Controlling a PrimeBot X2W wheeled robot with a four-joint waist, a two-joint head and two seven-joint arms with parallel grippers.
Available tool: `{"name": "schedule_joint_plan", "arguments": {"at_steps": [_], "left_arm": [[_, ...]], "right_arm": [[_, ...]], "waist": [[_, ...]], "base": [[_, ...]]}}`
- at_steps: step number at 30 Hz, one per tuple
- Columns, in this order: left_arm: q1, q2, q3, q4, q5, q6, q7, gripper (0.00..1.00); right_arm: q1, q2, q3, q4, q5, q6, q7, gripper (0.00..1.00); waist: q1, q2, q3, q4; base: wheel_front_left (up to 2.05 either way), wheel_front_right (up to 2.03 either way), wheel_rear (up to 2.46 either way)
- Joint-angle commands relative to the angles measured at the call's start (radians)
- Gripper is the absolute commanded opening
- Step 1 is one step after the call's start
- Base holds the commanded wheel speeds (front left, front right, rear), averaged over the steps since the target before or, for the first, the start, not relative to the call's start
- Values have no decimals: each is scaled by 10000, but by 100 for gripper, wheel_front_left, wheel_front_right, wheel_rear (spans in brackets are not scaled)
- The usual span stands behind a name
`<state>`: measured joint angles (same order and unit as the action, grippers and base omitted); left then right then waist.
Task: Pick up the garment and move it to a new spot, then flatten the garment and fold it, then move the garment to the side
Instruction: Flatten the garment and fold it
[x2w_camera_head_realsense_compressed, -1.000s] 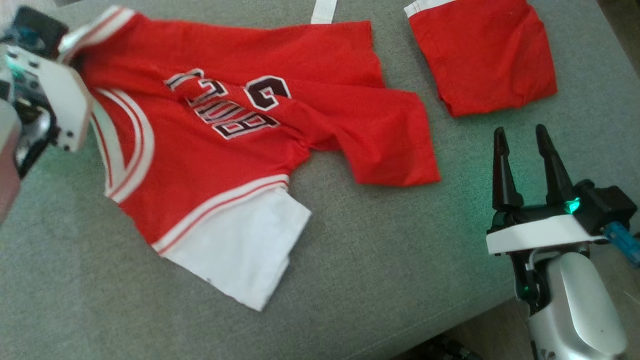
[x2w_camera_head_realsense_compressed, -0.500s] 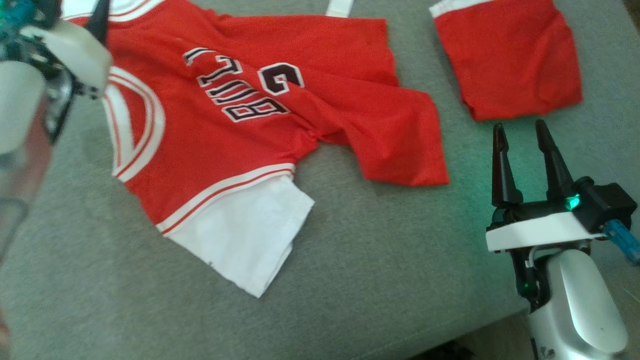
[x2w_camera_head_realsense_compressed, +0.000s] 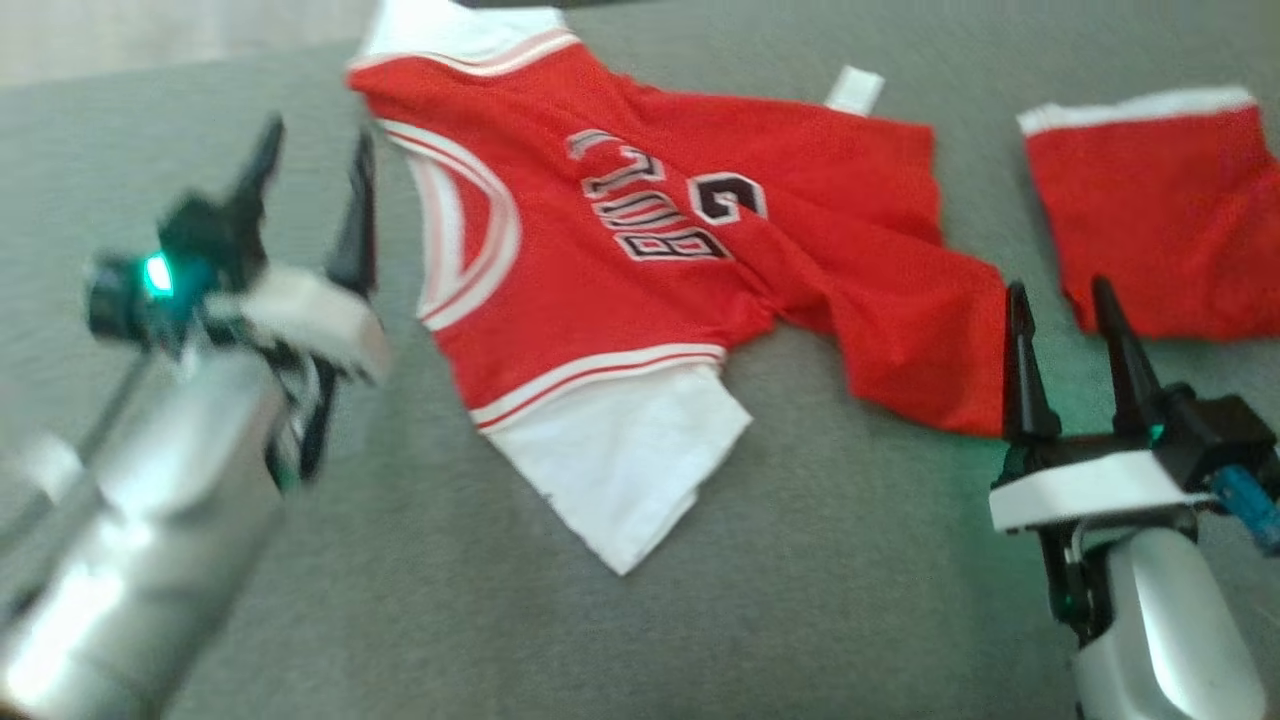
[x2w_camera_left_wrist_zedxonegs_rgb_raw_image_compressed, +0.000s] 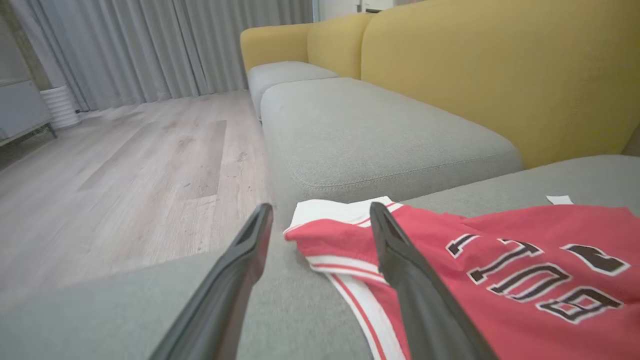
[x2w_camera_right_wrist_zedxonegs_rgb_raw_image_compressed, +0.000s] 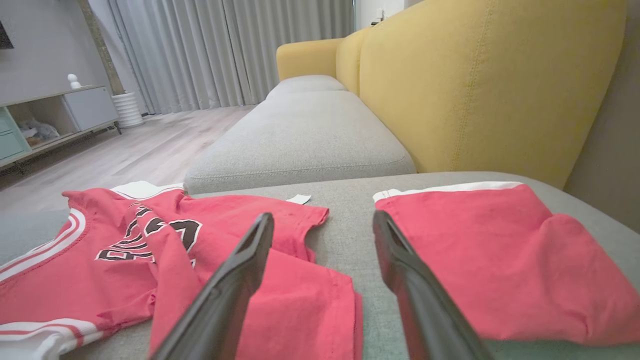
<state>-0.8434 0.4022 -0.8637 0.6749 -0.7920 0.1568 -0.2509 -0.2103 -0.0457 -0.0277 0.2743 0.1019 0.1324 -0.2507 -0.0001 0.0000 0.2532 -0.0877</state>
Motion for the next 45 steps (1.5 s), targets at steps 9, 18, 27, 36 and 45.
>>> {"name": "schedule_joint_plan", "arguments": {"at_steps": [9, 18, 27, 36, 45], "left_arm": [[3435, 25, 1770, -2809, 115, 1052, -106, 100], [3936, -305, 1834, -3161, 448, 847, -24, 100], [3439, -773, 880, -1913, 446, 255, 1426, 100], [3050, -993, 709, -672, 267, 198, 2218, 100], [2698, -737, 686, -298, 471, 20, 1810, 0]], "right_arm": [[305, -45, 212, -137, -59, -17, 73, 100], [265, -45, 229, -233, -42, -17, 140, 100], [171, -45, 283, -274, 58, -17, 102, 100], [26, -45, 53, -178, 50, -17, 16, 100], [-8, -45, -17, -9, 100, -17, -57, 100]], "waist": [[1, 0, -915, 1092], [1, 0, -765, 755], [1, 0, -328, 79], [1, 0, -34, -370], [1, 0, -117, -420]], "base": [[0, 0, 0], [0, 0, 0], [0, 0, 0], [0, 0, 0], [0, 0, 0]]}}
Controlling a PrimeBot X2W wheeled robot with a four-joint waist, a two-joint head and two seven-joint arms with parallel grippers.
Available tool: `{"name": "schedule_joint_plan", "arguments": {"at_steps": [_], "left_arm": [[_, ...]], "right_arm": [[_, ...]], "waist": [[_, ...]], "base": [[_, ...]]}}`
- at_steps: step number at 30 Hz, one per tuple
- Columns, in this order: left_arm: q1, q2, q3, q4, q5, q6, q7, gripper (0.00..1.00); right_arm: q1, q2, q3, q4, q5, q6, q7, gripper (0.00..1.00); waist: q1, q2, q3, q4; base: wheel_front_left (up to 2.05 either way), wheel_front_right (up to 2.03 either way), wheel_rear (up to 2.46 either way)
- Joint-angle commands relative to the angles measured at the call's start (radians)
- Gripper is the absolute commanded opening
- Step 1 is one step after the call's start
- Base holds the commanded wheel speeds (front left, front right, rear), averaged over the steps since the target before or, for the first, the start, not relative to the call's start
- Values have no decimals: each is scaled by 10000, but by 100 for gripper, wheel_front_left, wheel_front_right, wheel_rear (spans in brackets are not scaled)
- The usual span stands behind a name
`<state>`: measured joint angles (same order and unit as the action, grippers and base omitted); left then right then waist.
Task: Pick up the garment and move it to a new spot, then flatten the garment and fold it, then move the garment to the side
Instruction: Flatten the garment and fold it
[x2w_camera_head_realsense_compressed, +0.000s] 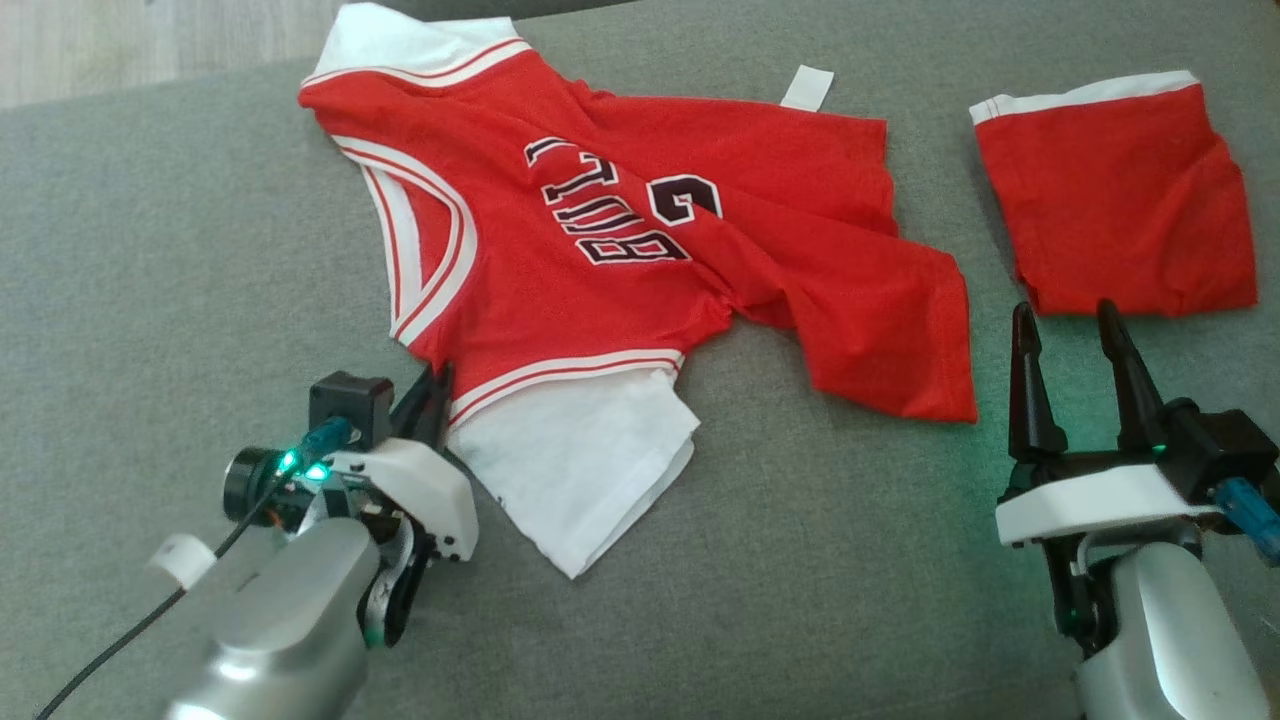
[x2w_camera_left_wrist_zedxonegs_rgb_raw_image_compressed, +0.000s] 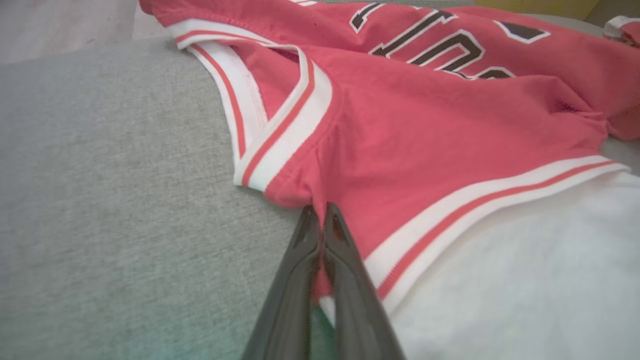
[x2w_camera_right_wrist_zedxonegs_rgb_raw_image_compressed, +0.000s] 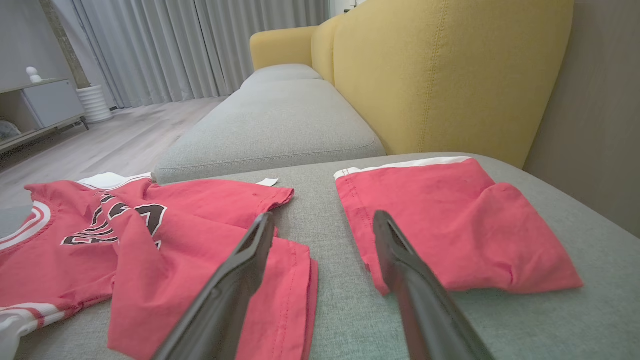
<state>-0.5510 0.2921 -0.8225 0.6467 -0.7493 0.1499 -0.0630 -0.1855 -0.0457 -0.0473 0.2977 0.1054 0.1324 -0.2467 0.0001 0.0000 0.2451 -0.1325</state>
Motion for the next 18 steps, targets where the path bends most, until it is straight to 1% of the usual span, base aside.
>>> {"name": "schedule_joint_plan", "arguments": {"at_steps": [1, 7, 13, 16, 17, 18], "left_arm": [[-261, 430, 285, 7, 82, 98, -141, 0], [-580, 1052, 453, 61, 236, 90, -425, 0], [-1077, 1748, 521, 225, 395, -33, -285, 0], [-1296, 1969, 606, 352, 321, -119, -101, 0], [-1352, 2041, 611, 397, 304, -156, -10, 10], [-1403, 2115, 598, 445, 322, -166, 59, 32]], "right_arm": [[-253, -45, 175, -222, 67, -17, -102, 100], [-217, -45, 132, -152, 18, -17, -121, 100], [-205, -45, 194, -98, -42, -17, -127, 100], [-218, -45, 215, -73, -61, -17, -127, 100], [-224, -45, 230, -63, -68, -17, -127, 100], [-227, -45, 243, -54, -73, -17, -126, 100]], "waist": [[-1, 0, -65, 54], [-1, 0, -281, 335], [-1, 0, -377, 629], [-1, 0, -403, 738], [-1, 0, -409, 762], [-1, 0, -418, 786]], "base": [[0, 0, 0], [0, 0, 0], [0, 0, 0], [0, 0, 0], [0, 0, 0], [0, 0, 0]]}}
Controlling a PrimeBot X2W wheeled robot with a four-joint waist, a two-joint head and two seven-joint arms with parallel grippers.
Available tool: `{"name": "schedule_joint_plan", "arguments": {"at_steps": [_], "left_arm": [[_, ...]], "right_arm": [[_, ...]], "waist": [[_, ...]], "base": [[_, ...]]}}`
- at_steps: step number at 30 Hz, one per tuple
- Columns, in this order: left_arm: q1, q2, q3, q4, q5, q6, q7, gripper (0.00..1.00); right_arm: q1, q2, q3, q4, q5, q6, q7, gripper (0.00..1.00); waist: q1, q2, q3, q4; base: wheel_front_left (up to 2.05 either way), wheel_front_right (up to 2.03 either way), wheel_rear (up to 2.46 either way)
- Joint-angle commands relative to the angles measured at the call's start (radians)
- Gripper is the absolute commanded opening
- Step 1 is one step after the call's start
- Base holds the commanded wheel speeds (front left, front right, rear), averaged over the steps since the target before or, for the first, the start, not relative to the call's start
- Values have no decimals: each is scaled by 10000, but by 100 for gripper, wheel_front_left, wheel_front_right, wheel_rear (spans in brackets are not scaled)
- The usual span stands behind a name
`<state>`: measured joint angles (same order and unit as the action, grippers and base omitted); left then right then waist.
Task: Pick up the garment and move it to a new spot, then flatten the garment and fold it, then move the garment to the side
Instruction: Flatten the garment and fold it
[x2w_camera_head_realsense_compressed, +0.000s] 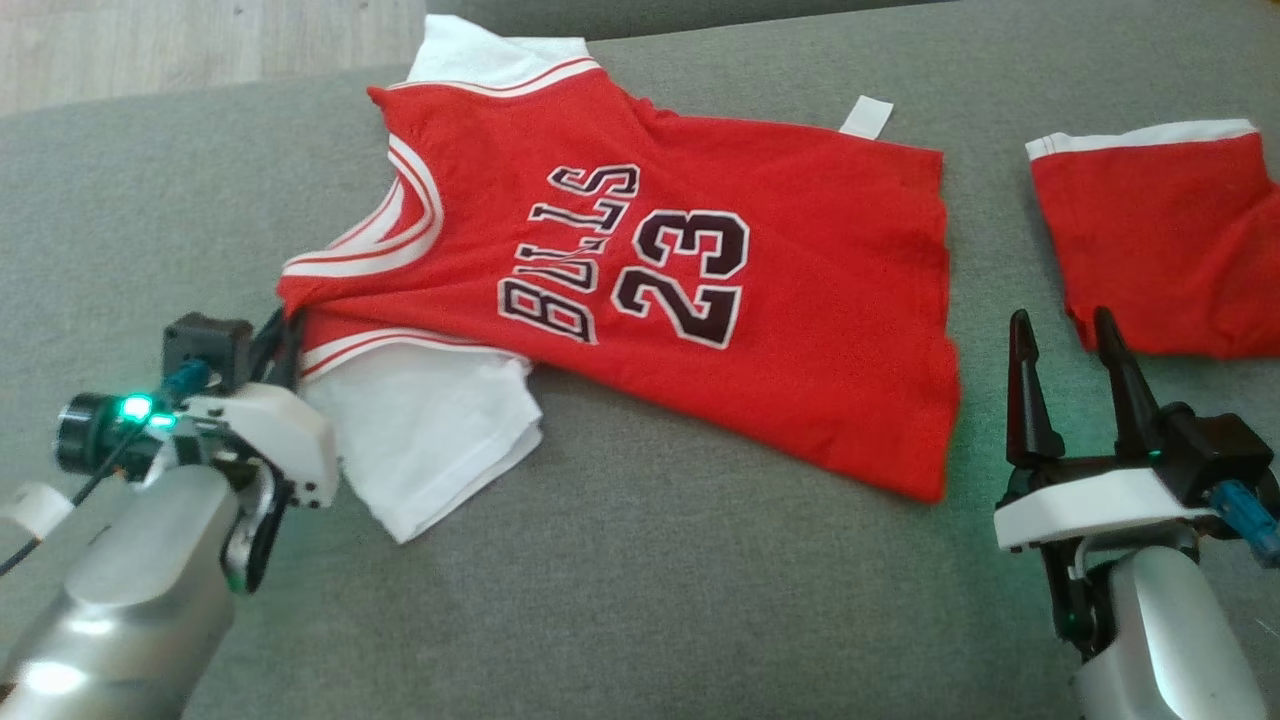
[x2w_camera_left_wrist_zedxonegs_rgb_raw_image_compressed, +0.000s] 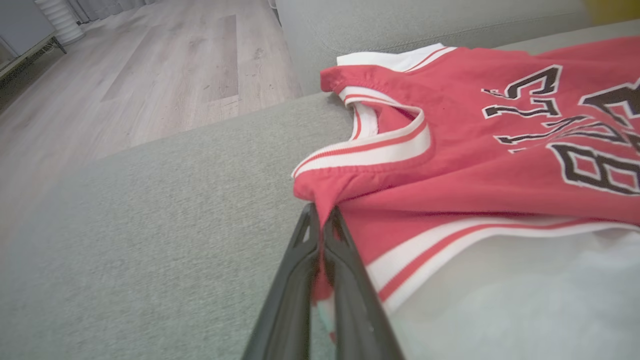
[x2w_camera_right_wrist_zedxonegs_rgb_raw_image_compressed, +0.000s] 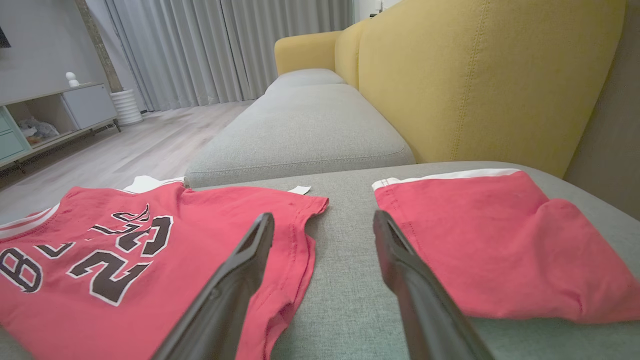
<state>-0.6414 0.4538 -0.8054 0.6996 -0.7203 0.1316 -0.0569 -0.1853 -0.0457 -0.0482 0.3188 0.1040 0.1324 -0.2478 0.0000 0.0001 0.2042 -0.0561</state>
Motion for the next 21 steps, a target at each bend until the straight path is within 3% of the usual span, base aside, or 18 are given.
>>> {"name": "schedule_joint_plan", "arguments": {"at_steps": [1, 2, 11, 17, 21], "left_arm": [[-542, 559, 417, -53, 67, 33, 11, 64], [-571, 586, 454, -34, 75, 106, -47, 100], [-88, 256, 1065, -568, -200, 728, -1522, 100], [1036, -232, 1829, -2050, -181, 1363, -2029, 100], [1974, -703, 2626, -3572, 422, 1745, -2044, 100]], "right_arm": [[-231, -45, 269, -254, -62, -17, -112, 100], [-228, -45, 281, -246, -66, -17, -110, 100], [-306, -45, 291, -221, -199, -17, -42, 100], [-467, -45, 171, -337, -589, -17, 221, 100], [-671, -45, 142, -565, -881, -17, 527, 100]], "waist": [[0, -1, -22, 44], [0, -1, -32, 67], [0, -1, -158, 344], [0, -1, -157, 892], [0, -1, 33, 1309]], "base": [[0, 0, 0], [0, 0, 0], [0, 0, 0], [0, 0, 0], [0, 0, 0]]}}
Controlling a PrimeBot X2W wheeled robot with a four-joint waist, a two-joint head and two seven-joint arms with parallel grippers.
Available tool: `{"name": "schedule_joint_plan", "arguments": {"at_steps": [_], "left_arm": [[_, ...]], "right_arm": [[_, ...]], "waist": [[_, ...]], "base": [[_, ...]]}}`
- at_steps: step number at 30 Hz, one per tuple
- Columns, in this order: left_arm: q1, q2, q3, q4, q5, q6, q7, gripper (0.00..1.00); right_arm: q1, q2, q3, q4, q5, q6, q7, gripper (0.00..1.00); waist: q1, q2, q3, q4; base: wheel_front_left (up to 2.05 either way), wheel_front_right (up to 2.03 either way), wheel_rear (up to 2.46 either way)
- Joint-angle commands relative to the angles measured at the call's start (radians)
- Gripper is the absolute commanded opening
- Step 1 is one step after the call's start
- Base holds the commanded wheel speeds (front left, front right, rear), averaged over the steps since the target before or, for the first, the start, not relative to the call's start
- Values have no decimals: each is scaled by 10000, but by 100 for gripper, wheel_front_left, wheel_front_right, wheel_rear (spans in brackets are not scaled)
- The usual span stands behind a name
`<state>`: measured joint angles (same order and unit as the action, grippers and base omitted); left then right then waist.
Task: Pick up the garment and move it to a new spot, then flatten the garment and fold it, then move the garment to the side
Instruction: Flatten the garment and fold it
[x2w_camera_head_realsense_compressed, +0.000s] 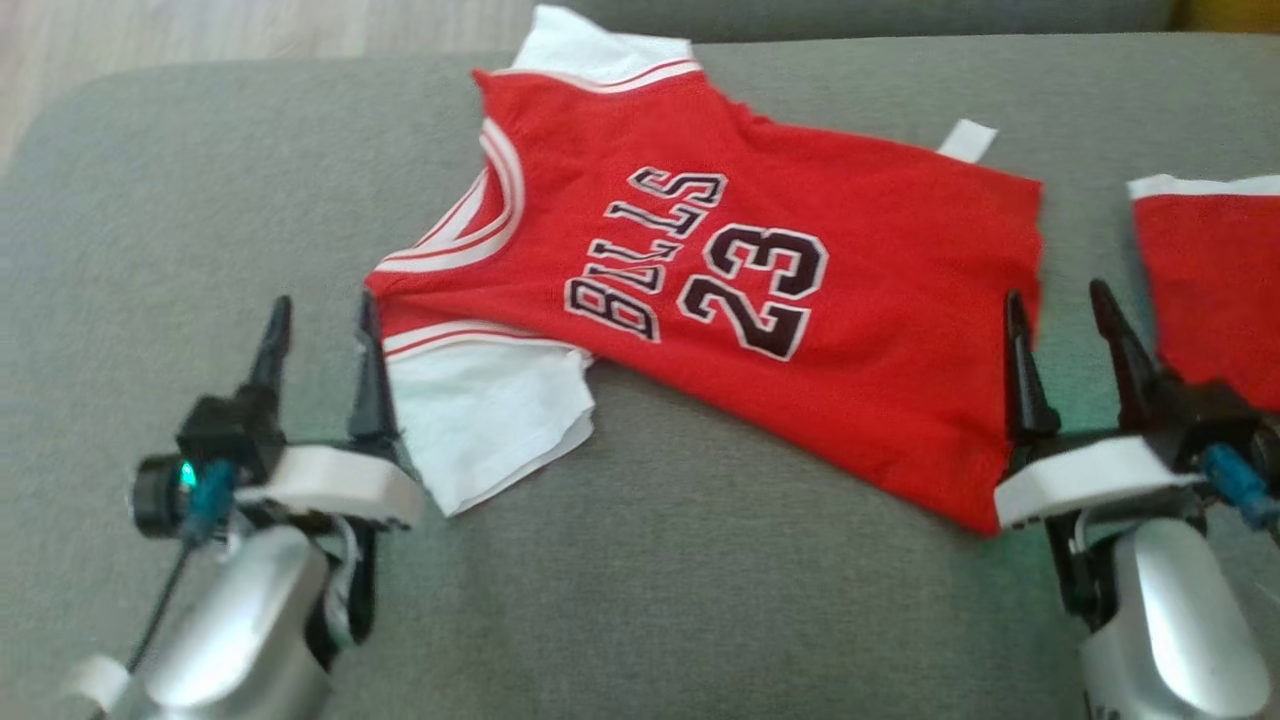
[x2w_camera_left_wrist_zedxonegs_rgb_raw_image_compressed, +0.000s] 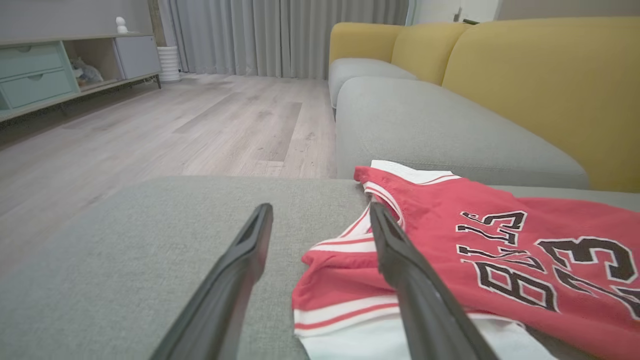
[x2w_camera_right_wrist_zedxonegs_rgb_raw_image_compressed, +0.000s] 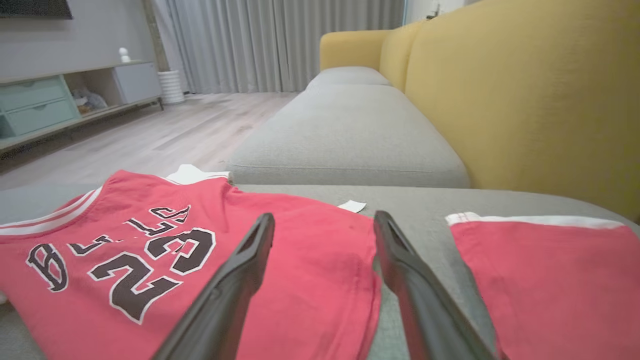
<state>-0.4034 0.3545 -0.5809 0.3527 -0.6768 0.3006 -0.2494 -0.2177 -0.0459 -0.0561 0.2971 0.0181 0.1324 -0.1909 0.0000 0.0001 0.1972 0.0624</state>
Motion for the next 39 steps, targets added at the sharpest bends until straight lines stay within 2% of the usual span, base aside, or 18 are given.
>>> {"name": "schedule_joint_plan", "arguments": {"at_steps": [1, 8, 16, 25, 30, 31, 32, 33, 39], "left_arm": [[-172, 181, 506, -373, 154, 58, -120, 100], [557, -508, 859, -908, 963, -381, -122, 100], [401, -1160, 1023, -487, 1579, -917, -123, 100], [343, -1754, 1282, -152, 2140, -1492, -123, 100], [342, -1997, 1510, -28, 2377, -1714, -123, 100], [338, -2039, 1544, 2, 2424, -1758, -123, 100], [338, -2039, 1544, 2, 2424, -1758, -123, 100], [331, -2080, 1577, 30, 2469, -1802, -123, 100], [206, -2315, 1799, 109, 2706, -2032, -124, 100]], "right_arm": [[-442, -43, 170, -387, -94, -17, 42, 100], [-1466, -43, -636, -197, -647, -17, 870, 100], [-2783, -43, -1964, 1695, -1598, -17, 2373, 100], [-3909, -43, -3563, 3334, -2295, -17, 2558, 100], [-4318, -43, -3889, 4113, -2521, -17, 2940, 100], [-4391, -43, -3850, 4279, -2519, -17, 3031, 80], [-4391, -43, -3850, 4279, -2519, -17, 3031, 80], [-4456, -45, -3805, 4405, -2542, -17, 3104, 2], [-5044, -628, -3402, 4761, -2673, -17, 3372, 0]], "waist": [[0, -1, 149, 204], [0, -1, 538, 756], [0, -1, 952, 1206], [0, -1, 1178, 1454], [0, -1, 1253, 1497], [0, -1, 1265, 1506], [0, -1, 1265, 1506], [0, -1, 1283, 1516], [0, -1, 1469, 1670]], "base": [[0, 0, 0], [0, 0, 0], [0, 0, 0], [0, 0, 0], [0, 0, 0], [0, 0, 0], [0, 0, 0], [0, 0, 0], [0, 0, 0]]}}
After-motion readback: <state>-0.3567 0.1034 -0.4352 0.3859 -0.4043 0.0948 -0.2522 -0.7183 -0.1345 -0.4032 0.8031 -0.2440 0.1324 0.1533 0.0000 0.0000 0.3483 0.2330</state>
